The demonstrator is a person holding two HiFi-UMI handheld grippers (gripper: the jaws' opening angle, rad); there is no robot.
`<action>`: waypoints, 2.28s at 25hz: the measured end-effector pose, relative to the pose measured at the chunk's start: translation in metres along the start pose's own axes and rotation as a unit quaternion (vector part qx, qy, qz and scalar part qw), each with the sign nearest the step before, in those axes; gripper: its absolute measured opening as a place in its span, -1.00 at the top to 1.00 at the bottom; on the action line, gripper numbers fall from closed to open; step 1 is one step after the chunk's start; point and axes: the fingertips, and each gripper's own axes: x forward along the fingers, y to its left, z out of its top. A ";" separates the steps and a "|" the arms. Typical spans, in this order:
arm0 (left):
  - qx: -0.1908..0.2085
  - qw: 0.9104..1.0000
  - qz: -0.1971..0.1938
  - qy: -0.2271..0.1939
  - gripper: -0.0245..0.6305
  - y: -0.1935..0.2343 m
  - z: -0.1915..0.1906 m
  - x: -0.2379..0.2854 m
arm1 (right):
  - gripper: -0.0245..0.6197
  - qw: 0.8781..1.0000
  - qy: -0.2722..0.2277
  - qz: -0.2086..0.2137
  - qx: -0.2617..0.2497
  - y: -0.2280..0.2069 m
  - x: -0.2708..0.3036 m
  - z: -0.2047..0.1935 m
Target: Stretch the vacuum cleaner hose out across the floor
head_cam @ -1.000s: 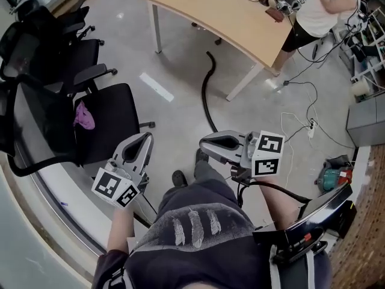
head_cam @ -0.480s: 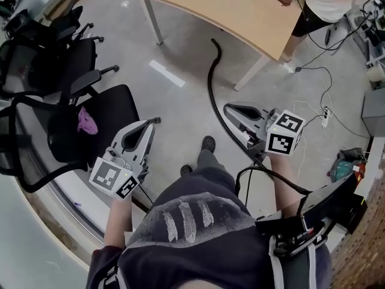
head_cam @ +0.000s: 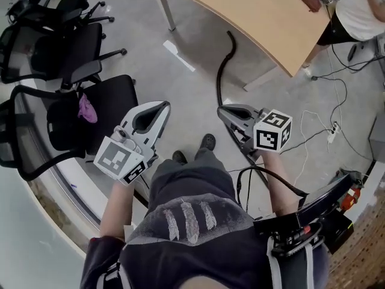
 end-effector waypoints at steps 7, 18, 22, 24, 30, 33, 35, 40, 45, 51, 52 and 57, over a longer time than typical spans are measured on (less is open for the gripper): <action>-0.028 0.998 -0.031 0.049 0.91 0.040 -0.048 0.014 | 0.91 0.996 -0.020 -0.084 0.026 -0.046 0.036 0.029; -0.087 0.992 -0.081 0.047 0.91 0.165 -0.143 0.055 | 0.91 0.986 0.042 -0.152 0.058 -0.095 0.145 0.009; -0.088 0.988 -0.099 0.082 0.91 0.199 -0.188 0.072 | 0.91 0.981 0.070 -0.161 0.088 -0.131 0.175 -0.015; -0.093 0.985 -0.107 0.097 0.91 0.207 -0.209 0.083 | 0.91 0.976 0.085 -0.171 0.101 -0.159 0.184 -0.030; -0.147 0.979 -0.076 0.116 0.91 0.227 -0.313 0.118 | 0.91 0.961 0.101 -0.220 0.137 -0.281 0.213 -0.103; -0.185 0.973 -0.069 0.118 0.91 0.229 -0.374 0.146 | 0.91 0.950 0.103 -0.254 0.148 -0.354 0.224 -0.139; -0.180 0.973 -0.079 0.126 0.91 0.224 -0.413 0.169 | 0.91 0.946 0.102 -0.267 0.151 -0.399 0.228 -0.163; -0.145 0.975 -0.101 0.135 0.91 0.222 -0.479 0.221 | 0.91 0.936 0.119 -0.294 0.151 -0.503 0.225 -0.223; -0.116 0.980 -0.089 0.138 0.91 0.242 -0.516 0.251 | 0.91 0.927 0.126 -0.316 0.157 -0.583 0.229 -0.265; -0.109 0.984 -0.065 0.121 0.91 0.266 -0.527 0.296 | 0.91 0.926 0.136 -0.315 0.157 -0.653 0.251 -0.288; -0.111 0.984 -0.067 0.119 0.91 0.264 -0.532 0.302 | 0.90 0.923 0.139 -0.321 0.159 -0.668 0.255 -0.295; -0.105 0.976 -0.128 0.141 0.91 0.251 -0.551 0.332 | 0.36 0.906 0.190 -0.352 0.139 -0.739 0.273 -0.334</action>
